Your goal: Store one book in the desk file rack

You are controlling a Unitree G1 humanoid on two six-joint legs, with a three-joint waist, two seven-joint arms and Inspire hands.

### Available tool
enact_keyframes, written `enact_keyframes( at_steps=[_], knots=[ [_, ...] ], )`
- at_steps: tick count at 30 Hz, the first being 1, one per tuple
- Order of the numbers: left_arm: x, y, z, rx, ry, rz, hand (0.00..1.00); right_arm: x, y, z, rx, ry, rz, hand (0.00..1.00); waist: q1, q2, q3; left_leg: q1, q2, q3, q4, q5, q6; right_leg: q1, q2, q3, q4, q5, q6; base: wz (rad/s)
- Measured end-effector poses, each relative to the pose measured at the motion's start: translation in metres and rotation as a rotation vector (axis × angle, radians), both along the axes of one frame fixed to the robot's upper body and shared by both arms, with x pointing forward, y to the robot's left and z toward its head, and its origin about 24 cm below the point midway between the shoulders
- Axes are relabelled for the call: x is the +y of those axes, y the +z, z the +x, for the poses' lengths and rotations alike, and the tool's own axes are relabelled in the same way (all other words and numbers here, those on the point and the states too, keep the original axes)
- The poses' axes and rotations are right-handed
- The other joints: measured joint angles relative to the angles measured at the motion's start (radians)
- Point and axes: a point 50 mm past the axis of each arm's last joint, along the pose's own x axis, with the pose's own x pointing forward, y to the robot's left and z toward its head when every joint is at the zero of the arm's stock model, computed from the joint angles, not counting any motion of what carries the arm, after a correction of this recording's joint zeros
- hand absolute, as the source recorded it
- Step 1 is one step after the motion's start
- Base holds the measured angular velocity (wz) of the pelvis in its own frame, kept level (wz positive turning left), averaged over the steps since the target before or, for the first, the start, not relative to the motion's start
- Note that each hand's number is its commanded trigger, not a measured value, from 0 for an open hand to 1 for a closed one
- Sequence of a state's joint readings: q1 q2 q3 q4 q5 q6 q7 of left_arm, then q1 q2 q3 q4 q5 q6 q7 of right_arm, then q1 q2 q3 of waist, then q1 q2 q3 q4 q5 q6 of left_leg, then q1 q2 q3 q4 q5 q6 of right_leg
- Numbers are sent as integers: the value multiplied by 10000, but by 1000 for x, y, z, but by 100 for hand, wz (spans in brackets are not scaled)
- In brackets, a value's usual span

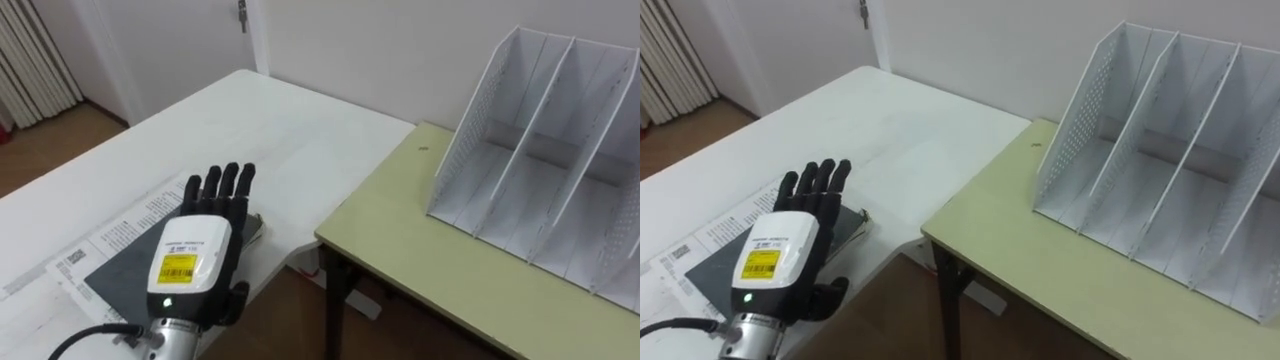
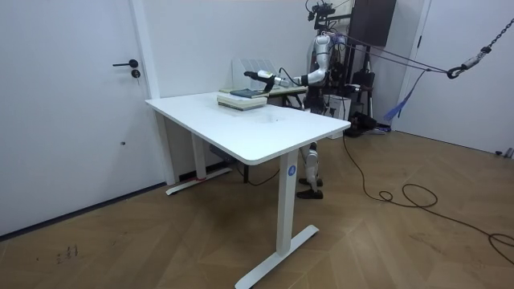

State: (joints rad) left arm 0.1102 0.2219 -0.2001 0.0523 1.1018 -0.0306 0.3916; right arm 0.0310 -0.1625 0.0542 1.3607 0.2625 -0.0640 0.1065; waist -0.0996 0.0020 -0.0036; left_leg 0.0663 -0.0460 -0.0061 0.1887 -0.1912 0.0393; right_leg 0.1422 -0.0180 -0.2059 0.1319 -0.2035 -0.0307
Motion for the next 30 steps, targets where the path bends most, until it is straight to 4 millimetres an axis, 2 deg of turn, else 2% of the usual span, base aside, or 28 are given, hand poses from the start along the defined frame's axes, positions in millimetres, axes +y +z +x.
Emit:
enact_keyframes(
  at_steps=[6,13,30],
  knots=[
    [3,-10,-9,493,119,-63,0,0,0,1,-53,51,63,0,140,-63,39,6,-1,-1,-1,0,0,1,4,11,-3,0,0,0],
    [8,-29,-18,1404,379,80,0,-1,0,0,-46,83,147,0,216,-81,44,-11,-2,-5,-1,0,0,-12,1,16,-4,0,0,0],
    [13,-36,-21,1729,737,208,0,-3,0,-2,213,31,98,0,277,-24,-14,-20,-18,-26,45,0,0,17,17,-7,7,1,-2,0]
  ],
)
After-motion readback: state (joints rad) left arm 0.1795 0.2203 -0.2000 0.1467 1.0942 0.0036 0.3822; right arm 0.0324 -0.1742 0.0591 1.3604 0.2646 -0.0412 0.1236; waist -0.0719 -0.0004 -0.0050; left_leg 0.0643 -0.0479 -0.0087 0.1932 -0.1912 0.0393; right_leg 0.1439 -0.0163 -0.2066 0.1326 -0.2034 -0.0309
